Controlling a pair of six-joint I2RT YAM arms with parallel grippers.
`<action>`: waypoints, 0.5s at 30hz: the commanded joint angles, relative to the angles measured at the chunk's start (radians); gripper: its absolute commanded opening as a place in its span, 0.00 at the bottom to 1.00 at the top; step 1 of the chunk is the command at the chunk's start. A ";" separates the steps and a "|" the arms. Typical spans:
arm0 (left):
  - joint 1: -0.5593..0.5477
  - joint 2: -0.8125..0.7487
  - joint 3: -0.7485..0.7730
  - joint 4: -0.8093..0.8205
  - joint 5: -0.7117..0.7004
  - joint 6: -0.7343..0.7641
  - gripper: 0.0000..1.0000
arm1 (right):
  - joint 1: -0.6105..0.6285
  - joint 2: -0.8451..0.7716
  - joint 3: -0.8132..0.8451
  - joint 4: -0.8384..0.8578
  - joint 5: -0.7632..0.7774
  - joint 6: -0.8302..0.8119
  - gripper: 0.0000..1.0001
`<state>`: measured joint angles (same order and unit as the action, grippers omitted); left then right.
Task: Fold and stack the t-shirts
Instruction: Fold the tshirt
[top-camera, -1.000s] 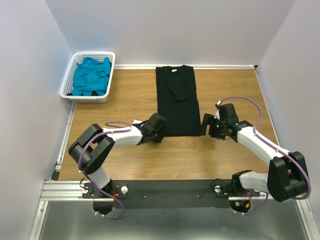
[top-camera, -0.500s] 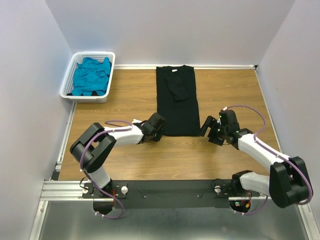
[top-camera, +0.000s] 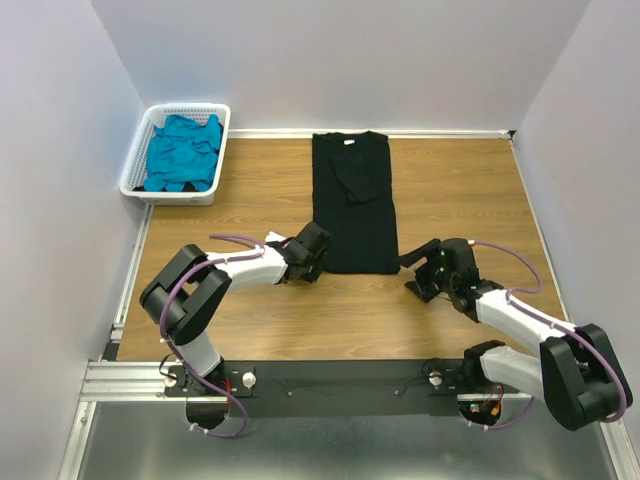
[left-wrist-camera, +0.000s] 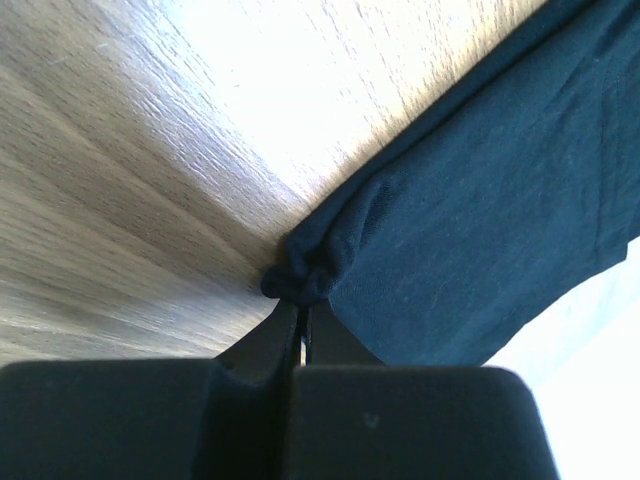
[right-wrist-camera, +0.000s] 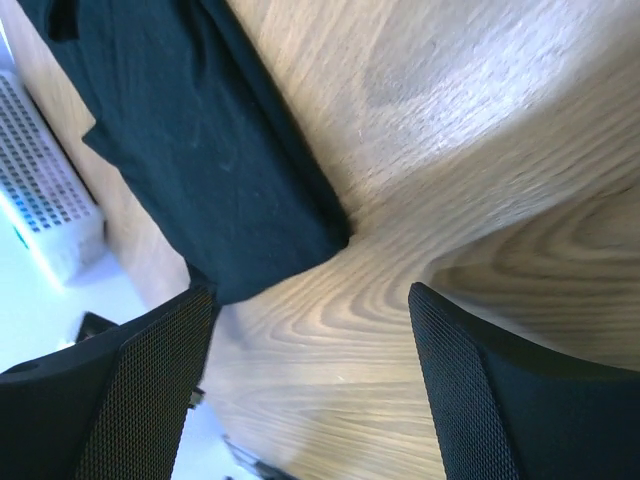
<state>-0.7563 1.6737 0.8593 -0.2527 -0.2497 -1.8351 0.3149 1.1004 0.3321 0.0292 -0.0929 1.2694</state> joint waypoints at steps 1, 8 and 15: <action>0.003 -0.012 -0.009 -0.092 -0.013 0.054 0.00 | 0.042 0.045 -0.025 0.061 0.079 0.157 0.87; 0.003 -0.069 -0.008 -0.091 -0.008 0.077 0.00 | 0.089 0.105 -0.051 0.070 0.140 0.258 0.87; 0.003 -0.115 -0.008 -0.094 -0.019 0.088 0.00 | 0.110 0.171 -0.038 0.097 0.141 0.281 0.87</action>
<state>-0.7547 1.5944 0.8593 -0.3038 -0.2462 -1.7706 0.4072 1.2148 0.3149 0.1715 -0.0212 1.5269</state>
